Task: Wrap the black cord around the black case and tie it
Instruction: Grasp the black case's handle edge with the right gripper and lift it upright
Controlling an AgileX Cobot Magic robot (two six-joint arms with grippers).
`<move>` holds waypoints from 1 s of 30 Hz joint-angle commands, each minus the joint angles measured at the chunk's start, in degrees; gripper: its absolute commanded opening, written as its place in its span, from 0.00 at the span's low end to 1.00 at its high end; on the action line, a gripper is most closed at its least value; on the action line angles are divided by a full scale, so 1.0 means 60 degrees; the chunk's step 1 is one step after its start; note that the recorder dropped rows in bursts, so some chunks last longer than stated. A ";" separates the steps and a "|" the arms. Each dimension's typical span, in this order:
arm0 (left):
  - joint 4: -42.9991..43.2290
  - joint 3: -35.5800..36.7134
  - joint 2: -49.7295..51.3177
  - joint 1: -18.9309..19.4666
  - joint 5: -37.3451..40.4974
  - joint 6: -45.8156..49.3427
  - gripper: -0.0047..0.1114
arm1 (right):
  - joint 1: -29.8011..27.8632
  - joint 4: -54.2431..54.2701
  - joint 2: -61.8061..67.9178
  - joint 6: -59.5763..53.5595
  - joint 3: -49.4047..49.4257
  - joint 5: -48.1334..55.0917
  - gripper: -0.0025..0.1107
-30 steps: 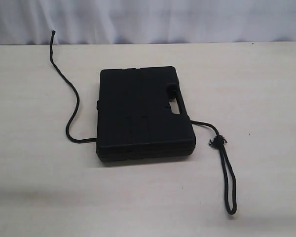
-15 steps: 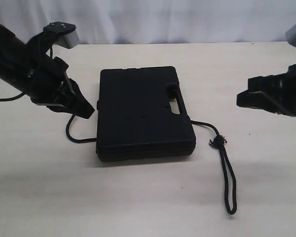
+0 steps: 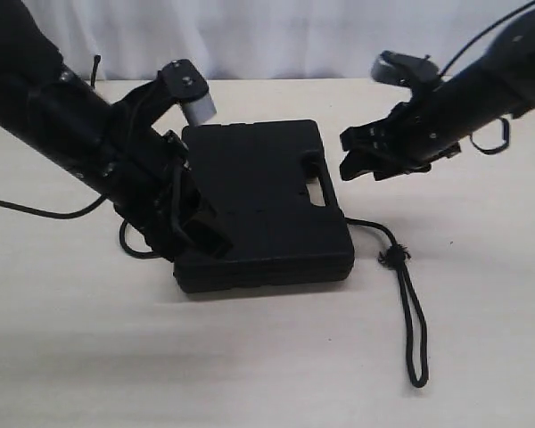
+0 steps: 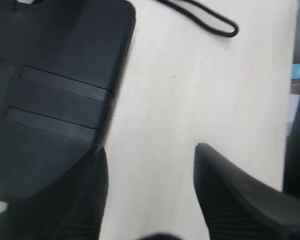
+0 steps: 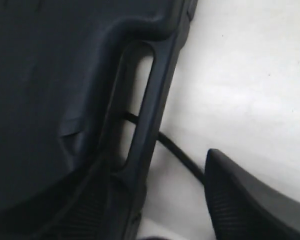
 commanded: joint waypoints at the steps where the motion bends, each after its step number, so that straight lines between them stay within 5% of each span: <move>1: 0.1080 -0.0089 0.0016 -0.0250 -0.1062 -0.0208 0.47 | 0.0593 -0.1698 0.1469 0.1334 -0.1456 0.0197 0.50; 9: 0.1381 -0.0089 0.0016 -0.0250 -0.2100 -0.0208 0.47 | 0.0980 -0.1530 0.2727 0.1760 -0.2481 0.0086 0.48; 14: 0.1622 -0.0089 0.0016 -0.0250 -0.2242 -0.0185 0.47 | 0.0941 -0.1530 0.2714 0.2452 -0.2481 0.0133 0.06; 24: 0.4020 -0.0106 -0.0527 -0.0250 -0.2174 -0.1292 0.47 | 0.0941 -0.0953 0.0987 0.4164 -0.2463 0.0873 0.06; 30: 0.3780 -0.0106 -0.2368 -0.0250 -0.1994 -0.1440 0.47 | 0.0981 -0.0122 -0.0006 0.5680 -0.2463 0.0947 0.06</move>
